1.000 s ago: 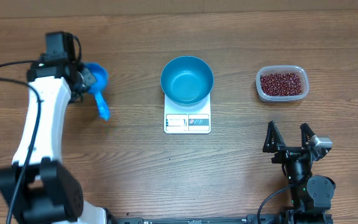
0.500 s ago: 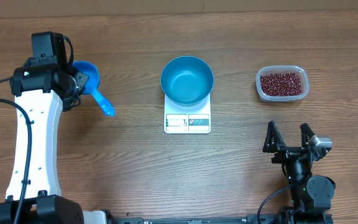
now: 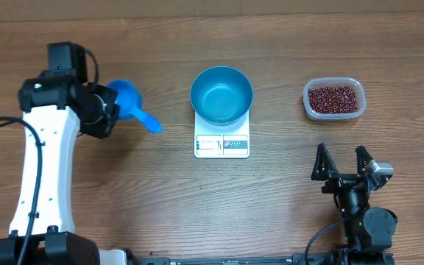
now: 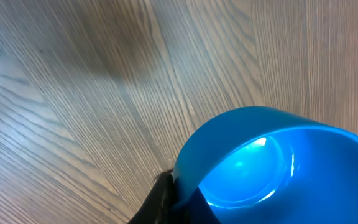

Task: Scoop item into bowl and weigh 150g on scale
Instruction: 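Lift the blue scoop with the left gripper and carry it over the bowl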

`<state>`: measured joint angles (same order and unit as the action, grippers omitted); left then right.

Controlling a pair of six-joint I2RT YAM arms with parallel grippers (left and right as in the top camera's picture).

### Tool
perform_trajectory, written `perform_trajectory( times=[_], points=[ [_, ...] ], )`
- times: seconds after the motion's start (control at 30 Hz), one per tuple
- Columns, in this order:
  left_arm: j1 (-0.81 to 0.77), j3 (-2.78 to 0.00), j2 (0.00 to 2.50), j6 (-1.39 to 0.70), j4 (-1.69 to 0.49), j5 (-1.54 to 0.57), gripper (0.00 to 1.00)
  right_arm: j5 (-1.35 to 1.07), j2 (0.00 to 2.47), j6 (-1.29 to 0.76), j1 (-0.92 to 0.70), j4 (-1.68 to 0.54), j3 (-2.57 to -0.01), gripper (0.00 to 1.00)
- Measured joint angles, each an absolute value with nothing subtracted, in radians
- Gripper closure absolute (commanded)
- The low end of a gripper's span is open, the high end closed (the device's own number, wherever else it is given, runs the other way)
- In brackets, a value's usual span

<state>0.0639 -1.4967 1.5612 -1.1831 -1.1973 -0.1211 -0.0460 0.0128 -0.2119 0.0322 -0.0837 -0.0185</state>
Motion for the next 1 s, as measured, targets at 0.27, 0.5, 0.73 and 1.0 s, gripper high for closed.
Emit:
perform_trajectory(
  times=[0.27,0.5,0.73,1.0],
  points=[
    [-0.158,-1.497,1.562,-1.256,-1.143,-0.038,0.96,-0.046,0.013,-0.212,0.032,-0.084,-0.019,0.0],
    [-0.329,-1.497,1.562,-1.385,-1.139,0.03,0.96,-0.046,0.013,-0.212,0.032,-0.084,-0.019,0.0],
    [-0.42,-1.497,1.562,-1.488,-1.111,0.048,0.96,-0.046,0.013,-0.212,0.032,-0.084,-0.019,0.0],
    [-0.435,-1.497,1.562,-1.514,-1.098,0.054,0.96,-0.046,0.013,-0.212,0.032,-0.084,-0.019,0.0]
  ],
)
